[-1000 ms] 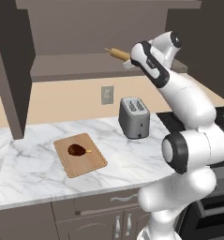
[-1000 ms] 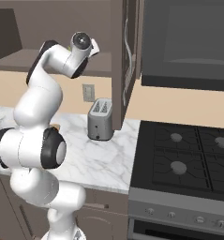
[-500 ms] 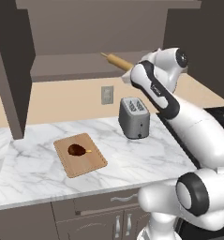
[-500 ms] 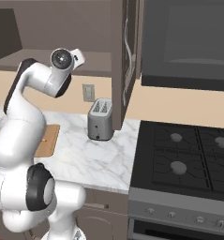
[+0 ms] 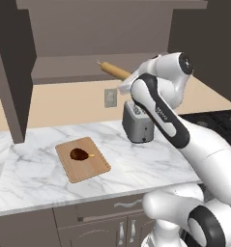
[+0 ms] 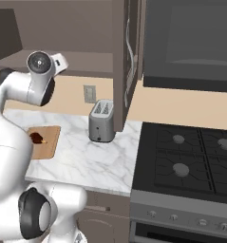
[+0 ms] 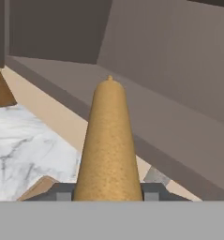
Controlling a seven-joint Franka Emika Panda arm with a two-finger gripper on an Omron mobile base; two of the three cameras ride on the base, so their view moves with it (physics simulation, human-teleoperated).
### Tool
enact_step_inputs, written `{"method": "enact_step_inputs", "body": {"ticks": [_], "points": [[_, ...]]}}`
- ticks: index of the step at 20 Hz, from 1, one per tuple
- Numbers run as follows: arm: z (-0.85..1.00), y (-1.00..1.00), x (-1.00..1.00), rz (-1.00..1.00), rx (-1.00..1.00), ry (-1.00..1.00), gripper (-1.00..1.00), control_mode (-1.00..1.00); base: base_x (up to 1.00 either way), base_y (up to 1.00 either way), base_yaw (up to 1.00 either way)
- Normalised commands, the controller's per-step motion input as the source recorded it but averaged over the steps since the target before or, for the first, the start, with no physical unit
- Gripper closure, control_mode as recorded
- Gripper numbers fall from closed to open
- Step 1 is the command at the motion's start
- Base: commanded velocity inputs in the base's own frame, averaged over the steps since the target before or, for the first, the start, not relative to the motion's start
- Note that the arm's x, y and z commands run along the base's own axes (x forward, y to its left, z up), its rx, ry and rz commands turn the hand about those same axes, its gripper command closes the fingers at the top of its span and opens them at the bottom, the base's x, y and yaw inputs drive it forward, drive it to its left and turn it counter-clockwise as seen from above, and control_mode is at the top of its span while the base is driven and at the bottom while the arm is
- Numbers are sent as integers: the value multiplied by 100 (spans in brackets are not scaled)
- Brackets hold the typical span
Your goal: Open the cabinet, retrieve the rolling pin, and place it next to the meat on the cutting board to prepare for tenderizing.
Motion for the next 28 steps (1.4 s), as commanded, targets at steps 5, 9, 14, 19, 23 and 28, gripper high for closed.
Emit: {"method": "enact_step_inputs", "body": {"ticks": [5,9,14,19,23,28], "points": [[0,23,-68,15,-2,13,100,-100,0,0,0],[-9,10,-68,14,-3,3,100,-100,0,0,0],[-36,16,-69,13,-4,1,100,-100,0,0,0],[-82,27,-44,9,-12,2,100,-100,0,0,0],[-86,22,-28,7,-12,3,100,-100,0,0,0],[-67,14,-3,5,-10,7,100,-100,0,0,0]]}}
